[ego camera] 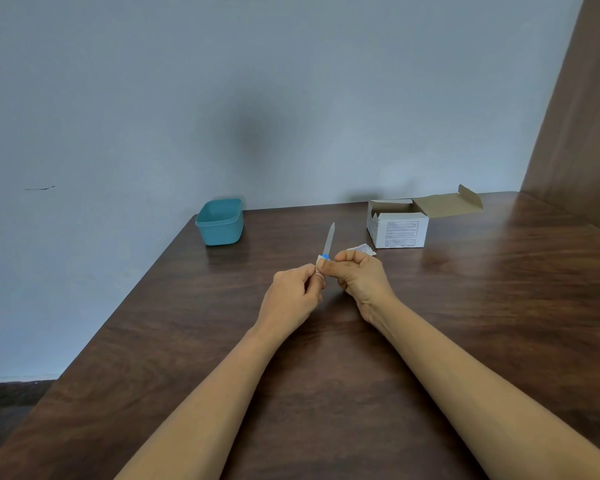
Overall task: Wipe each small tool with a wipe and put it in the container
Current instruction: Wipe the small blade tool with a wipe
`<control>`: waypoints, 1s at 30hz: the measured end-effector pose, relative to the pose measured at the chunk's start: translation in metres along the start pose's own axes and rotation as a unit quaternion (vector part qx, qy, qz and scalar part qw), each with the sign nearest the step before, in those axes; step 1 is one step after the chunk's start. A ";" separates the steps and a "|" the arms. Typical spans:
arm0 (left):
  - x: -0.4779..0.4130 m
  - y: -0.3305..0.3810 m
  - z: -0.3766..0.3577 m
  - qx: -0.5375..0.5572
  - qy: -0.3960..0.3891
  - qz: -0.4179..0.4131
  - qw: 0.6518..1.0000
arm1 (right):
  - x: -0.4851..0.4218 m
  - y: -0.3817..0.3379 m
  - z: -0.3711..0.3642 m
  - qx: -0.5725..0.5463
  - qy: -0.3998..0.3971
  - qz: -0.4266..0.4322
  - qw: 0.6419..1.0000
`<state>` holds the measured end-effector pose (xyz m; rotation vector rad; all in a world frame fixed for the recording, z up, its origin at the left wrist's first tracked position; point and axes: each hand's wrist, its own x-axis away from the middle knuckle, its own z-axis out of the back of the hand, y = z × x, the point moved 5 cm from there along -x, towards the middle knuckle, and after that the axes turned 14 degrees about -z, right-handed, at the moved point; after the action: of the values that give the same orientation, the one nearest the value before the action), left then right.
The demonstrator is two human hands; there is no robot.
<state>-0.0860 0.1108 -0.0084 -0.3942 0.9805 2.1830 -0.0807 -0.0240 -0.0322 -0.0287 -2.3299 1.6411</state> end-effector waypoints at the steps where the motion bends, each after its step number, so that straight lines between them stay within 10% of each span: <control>1: 0.000 0.000 0.000 0.000 0.004 -0.001 1.000 | 0.000 0.000 -0.001 -0.001 -0.001 0.002 1.000; 30: -0.001 -0.005 -0.005 0.024 -0.013 -0.002 1.000 | -0.002 0.000 0.000 -0.077 -0.022 -0.055 0.995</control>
<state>-0.0816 0.1085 -0.0139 -0.3445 1.0141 2.1523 -0.0788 -0.0245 -0.0325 0.1032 -2.4389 1.4222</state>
